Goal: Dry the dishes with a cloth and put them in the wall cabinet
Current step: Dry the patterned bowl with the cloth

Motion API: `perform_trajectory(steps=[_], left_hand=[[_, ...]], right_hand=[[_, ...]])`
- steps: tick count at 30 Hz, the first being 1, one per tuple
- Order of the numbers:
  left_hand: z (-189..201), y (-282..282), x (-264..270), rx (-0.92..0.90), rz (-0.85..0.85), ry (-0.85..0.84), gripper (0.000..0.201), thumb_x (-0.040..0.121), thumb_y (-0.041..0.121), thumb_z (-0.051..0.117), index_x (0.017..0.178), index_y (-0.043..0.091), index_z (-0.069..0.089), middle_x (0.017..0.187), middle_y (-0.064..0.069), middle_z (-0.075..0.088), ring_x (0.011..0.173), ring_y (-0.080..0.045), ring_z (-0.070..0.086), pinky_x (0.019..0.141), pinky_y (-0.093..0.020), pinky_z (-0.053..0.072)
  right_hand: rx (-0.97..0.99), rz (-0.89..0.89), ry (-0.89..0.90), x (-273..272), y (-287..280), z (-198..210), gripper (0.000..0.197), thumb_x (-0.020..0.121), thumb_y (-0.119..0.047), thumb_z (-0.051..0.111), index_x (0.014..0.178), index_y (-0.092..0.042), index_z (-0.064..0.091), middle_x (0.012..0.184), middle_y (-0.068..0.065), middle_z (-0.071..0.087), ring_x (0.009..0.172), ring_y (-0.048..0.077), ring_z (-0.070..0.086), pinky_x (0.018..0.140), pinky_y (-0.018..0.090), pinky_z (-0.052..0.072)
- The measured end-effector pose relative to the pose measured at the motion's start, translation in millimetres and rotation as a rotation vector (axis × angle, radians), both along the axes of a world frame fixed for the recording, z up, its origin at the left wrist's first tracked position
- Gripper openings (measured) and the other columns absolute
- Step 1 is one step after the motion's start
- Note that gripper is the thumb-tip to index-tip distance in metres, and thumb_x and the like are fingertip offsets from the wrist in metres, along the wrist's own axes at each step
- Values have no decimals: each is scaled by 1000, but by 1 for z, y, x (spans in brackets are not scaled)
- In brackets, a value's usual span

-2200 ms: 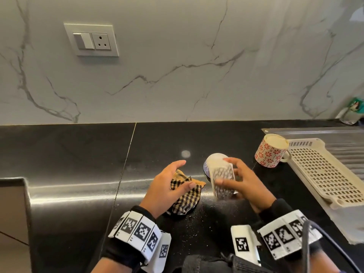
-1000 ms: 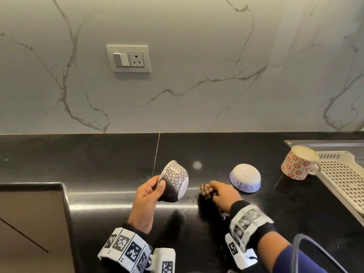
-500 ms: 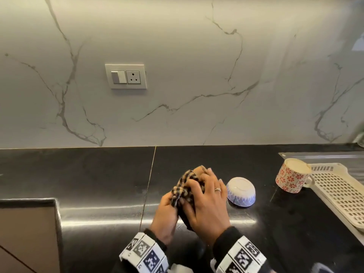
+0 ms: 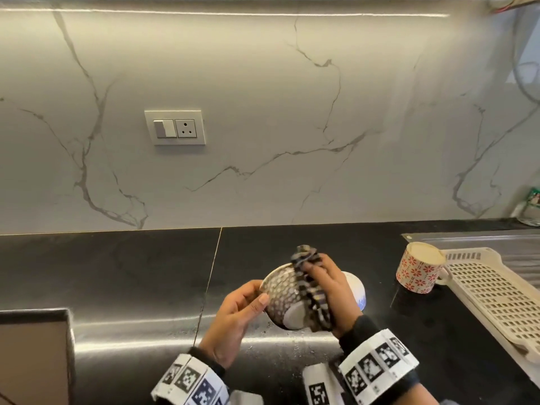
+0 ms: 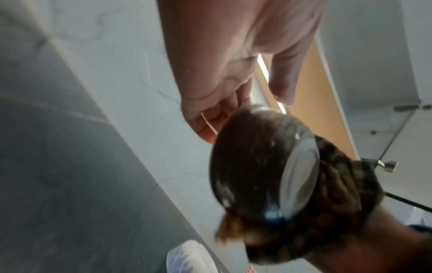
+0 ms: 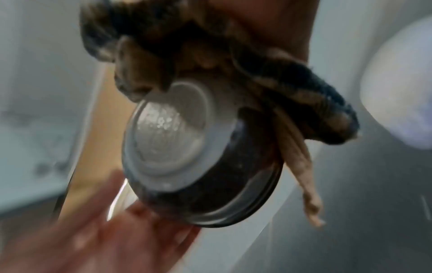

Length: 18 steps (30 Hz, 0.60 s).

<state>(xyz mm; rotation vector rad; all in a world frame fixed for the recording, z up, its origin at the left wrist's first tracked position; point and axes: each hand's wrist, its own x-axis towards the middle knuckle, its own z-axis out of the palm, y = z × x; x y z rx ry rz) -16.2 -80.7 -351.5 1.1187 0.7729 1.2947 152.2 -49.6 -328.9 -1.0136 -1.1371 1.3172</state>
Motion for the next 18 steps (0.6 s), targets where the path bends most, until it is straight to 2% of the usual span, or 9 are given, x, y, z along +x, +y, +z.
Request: perform_trajectory(steps=[1, 3, 5, 9, 11, 13, 14, 16, 18], left_hand=[[6, 2, 0, 27, -9, 48, 54, 70, 41, 71, 103, -1, 63, 99, -14, 67, 95, -24, 60, 82, -27, 51], [15, 4, 3, 52, -40, 75, 57, 67, 51, 74, 98, 3, 67, 94, -11, 68, 91, -19, 60, 80, -25, 51], [25, 2, 10, 71, -64, 38, 61, 59, 61, 75, 91, 9, 71, 89, -5, 69, 86, -13, 62, 76, -23, 51], [26, 0, 21, 93, -68, -89, 63, 51, 63, 78, 86, 11, 72, 89, -6, 69, 85, -16, 61, 73, -25, 51], [23, -1, 26, 66, -69, -196, 53, 45, 61, 83, 65, 15, 65, 76, -5, 63, 74, -15, 58, 62, -24, 49], [21, -1, 29, 2, -52, -312, 65, 41, 57, 86, 70, 8, 55, 79, -10, 59, 77, -21, 58, 63, -30, 49], [21, 0, 31, -21, -42, -305, 73, 41, 56, 87, 79, 3, 54, 83, -12, 61, 80, -23, 59, 65, -33, 49], [23, 2, 32, -1, -21, -124, 85, 44, 58, 84, 94, -4, 55, 87, -10, 65, 82, -19, 61, 67, -29, 52], [31, 4, 33, 65, -15, 60, 85, 47, 60, 82, 98, -3, 58, 84, -6, 66, 78, -13, 62, 65, -23, 52]], right_hand=[[184, -28, -244, 0, -2, 5, 36, 65, -43, 62, 96, -23, 59, 93, 0, 67, 89, 18, 63, 75, 25, 49], [529, -54, -725, -4, -5, 11, 27, 68, -45, 52, 92, -34, 52, 86, -7, 60, 83, 12, 55, 74, 23, 42], [718, -68, -933, -9, -10, 16, 32, 69, -50, 45, 98, -38, 47, 87, -6, 55, 83, 13, 49, 75, 25, 38], [690, -62, -749, -3, -5, 24, 28, 69, -49, 49, 96, -40, 49, 89, -10, 59, 86, 9, 53, 77, 18, 40], [516, -18, -318, 4, -3, 25, 26, 67, -43, 60, 91, -33, 57, 86, -10, 65, 83, 7, 60, 74, 19, 47], [228, 100, 186, 10, 1, 20, 23, 69, -30, 64, 91, -21, 61, 80, -6, 66, 78, 10, 61, 69, 24, 52], [117, 133, 332, 13, 2, 17, 21, 71, -27, 61, 90, -16, 62, 79, -2, 65, 78, 13, 62, 68, 29, 53], [28, 115, 350, 19, 4, 16, 25, 71, -31, 62, 90, -15, 62, 84, 4, 64, 82, 20, 62, 71, 37, 53], [171, 24, 51, 22, 6, 19, 34, 65, -40, 66, 92, -18, 62, 84, 0, 66, 82, 15, 62, 71, 30, 51]])
